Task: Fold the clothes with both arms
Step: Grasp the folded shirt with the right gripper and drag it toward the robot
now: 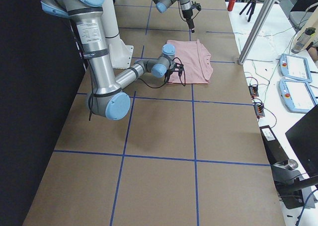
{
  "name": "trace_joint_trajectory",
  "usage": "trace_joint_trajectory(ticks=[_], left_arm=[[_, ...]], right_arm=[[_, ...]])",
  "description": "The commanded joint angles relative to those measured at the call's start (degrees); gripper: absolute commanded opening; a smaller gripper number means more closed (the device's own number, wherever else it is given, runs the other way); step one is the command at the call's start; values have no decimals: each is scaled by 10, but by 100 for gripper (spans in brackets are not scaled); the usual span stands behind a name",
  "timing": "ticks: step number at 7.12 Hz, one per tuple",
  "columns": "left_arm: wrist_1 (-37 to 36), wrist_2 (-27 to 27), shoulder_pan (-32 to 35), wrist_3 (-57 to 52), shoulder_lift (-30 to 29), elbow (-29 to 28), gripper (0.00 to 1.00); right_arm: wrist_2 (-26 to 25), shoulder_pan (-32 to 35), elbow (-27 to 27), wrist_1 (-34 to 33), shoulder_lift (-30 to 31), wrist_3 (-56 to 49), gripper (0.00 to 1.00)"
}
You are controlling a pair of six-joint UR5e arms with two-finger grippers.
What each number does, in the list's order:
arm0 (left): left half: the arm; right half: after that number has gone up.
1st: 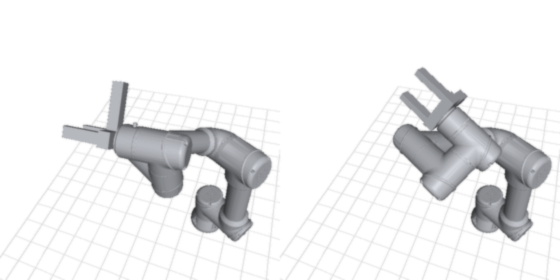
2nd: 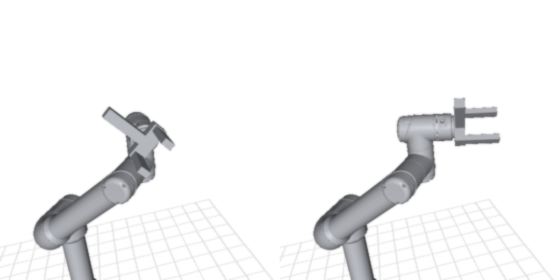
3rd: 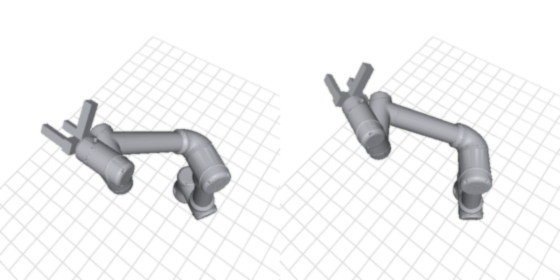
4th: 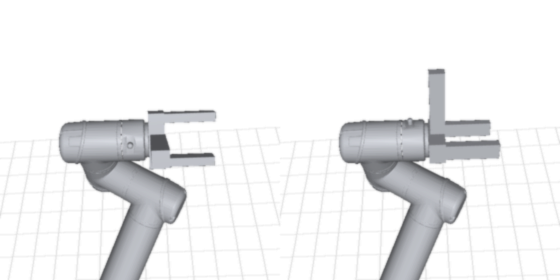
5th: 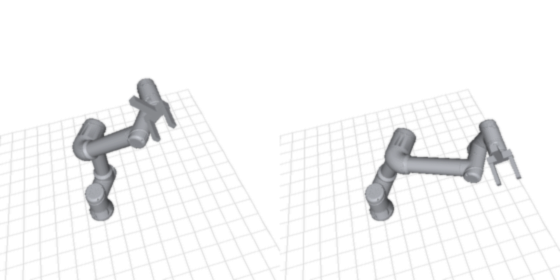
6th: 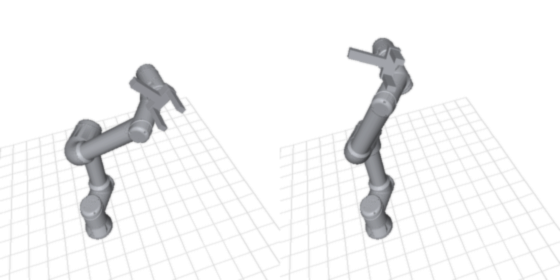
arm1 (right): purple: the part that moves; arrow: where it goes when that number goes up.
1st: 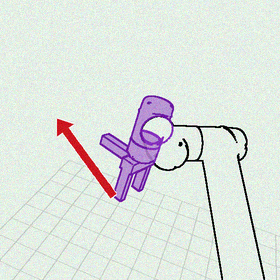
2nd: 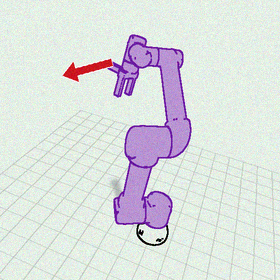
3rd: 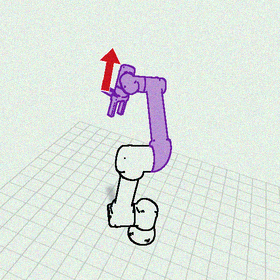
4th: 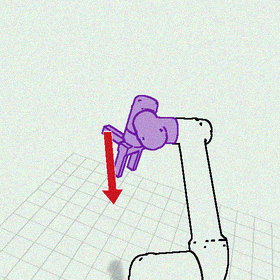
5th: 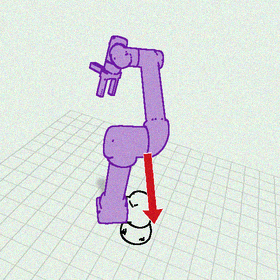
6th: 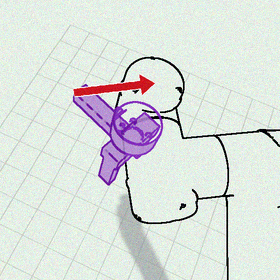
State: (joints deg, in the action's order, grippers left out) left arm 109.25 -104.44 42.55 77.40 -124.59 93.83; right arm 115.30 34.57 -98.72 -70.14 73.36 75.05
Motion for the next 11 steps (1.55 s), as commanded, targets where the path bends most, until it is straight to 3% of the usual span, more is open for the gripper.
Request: trace_joint_trajectory(ticks=[1,3,5,7,8,9,11], left_arm=[[-1,-1,-2,0,0,12,100],[-1,-1,-2,-1,1,17,100],[-1,1,-11,1,0,19,100],[-1,8,-23,14,0,23,100],[-1,13,-28,22,0,23,100],[-1,12,-32,25,0,24,100],[-15,9,-81,112,5,40,100]], right_arm=[[8,-15,-52,-1,47,-7,0],[9,-69,-120,-1,111,-6,0],[8,-167,-221,0,219,0,0],[7,-276,-264,3,269,43,0],[6,-301,-264,6,266,54,54],[1,-303,-271,6,265,61,100],[2,-238,-274,7,237,63,100]])
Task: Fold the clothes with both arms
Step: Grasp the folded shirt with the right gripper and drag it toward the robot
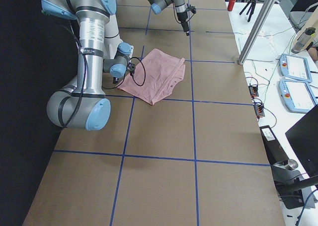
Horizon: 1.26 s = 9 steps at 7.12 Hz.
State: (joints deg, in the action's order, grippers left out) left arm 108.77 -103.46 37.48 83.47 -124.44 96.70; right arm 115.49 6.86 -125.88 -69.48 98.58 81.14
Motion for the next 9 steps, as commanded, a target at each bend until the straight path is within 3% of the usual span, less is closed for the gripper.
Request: trace_joint_trajectory(ticks=[1,3,4,5,9], left_arm=[[-43,5,-73,151,9,19,100],[-144,66,-168,278,6,50,100],[-178,71,-194,313,10,77,100],[-179,79,-228,341,17,73,99],[-173,96,-235,338,13,47,98]], right_arm=[[1,89,-10,1,-23,8,100],[3,174,-17,1,-36,8,100],[4,197,-16,1,-43,7,100],[1,201,-13,1,-46,7,100],[0,214,-13,0,-46,7,100]])
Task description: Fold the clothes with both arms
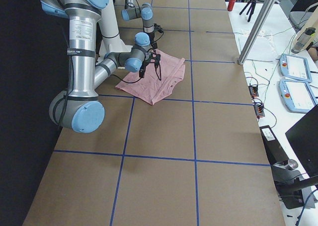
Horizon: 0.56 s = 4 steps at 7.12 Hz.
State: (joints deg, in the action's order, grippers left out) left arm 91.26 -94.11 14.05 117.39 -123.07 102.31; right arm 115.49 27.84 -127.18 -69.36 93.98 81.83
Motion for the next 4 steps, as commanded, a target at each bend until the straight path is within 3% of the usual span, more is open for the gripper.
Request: trace_joint_trajectory(ticks=[1,4], left_arm=[[3,14,1,-4,-2,-11,98],[4,18,2,-6,-2,-14,89]], right_arm=[[-1,4,1,0,0,0,100],[-1,4,3,-1,0,0,100]])
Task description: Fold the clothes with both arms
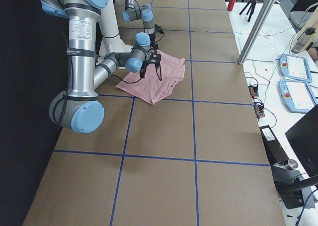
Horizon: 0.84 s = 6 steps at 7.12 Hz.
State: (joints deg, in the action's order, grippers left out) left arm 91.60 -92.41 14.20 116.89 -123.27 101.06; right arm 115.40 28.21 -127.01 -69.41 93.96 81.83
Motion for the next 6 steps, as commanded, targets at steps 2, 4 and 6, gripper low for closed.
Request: trace_joint_trajectory(ticks=[2,4,6], left_arm=[[4,2,7,-1,0,-2,85],[4,9,10,-1,0,-7,83],[12,9,10,0,0,-11,77]], right_arm=[[1,1,1,0,0,0,100],[2,1,2,0,0,0,100],[3,1,4,0,0,0,100]])
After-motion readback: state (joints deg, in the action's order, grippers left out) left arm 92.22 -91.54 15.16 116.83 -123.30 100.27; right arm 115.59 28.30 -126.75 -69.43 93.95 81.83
